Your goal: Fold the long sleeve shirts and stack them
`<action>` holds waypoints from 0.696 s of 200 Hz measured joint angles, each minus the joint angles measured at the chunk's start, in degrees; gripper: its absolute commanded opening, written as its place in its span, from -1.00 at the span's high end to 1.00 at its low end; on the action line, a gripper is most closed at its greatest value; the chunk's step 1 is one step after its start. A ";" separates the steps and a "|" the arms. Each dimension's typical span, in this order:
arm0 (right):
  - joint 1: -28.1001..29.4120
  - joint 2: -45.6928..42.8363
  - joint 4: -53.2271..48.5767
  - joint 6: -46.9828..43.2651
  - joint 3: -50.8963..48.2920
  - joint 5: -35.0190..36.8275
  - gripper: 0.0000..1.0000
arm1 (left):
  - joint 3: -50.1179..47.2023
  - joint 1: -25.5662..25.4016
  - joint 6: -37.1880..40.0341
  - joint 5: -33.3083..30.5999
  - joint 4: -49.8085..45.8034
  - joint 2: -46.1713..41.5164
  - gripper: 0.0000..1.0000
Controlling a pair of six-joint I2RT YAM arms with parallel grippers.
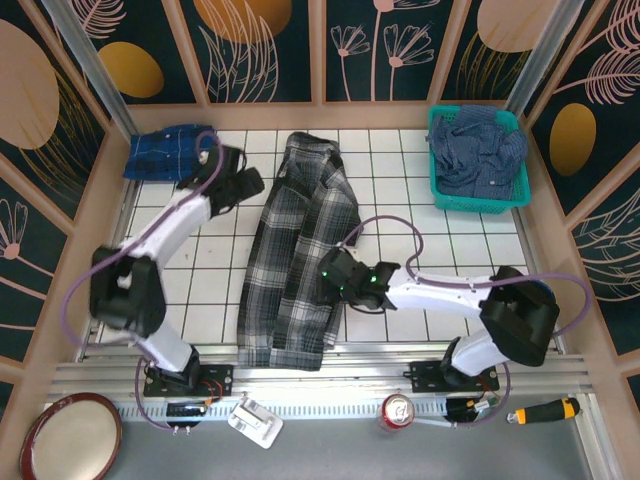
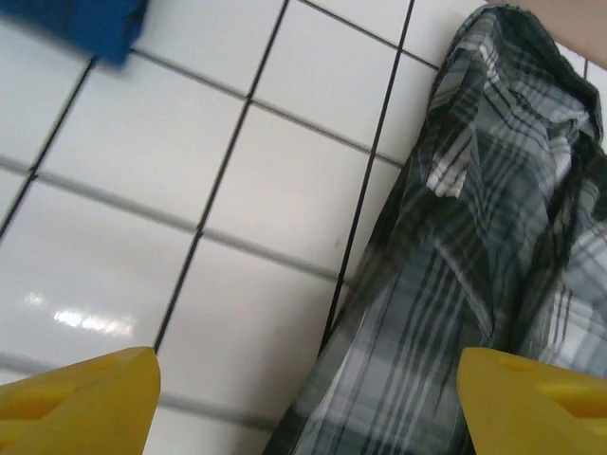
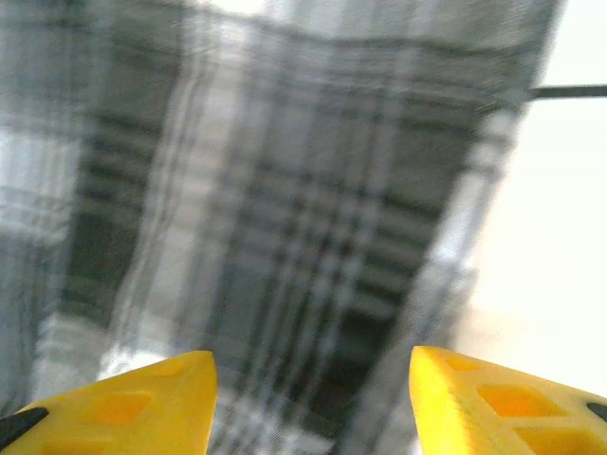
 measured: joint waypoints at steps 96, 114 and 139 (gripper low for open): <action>9.92 12.48 -7.06 8.11 7.32 4.04 0.13 | -34.88 -0.70 -6.93 5.95 0.90 -25.42 -0.48; 10.62 12.90 -8.00 8.87 7.98 4.24 0.31 | -37.24 -2.01 -8.04 7.10 2.34 -25.92 -0.45; 11.06 14.56 -9.09 9.14 8.48 4.20 0.69 | -39.87 -5.16 -9.44 7.72 3.78 -25.92 -0.45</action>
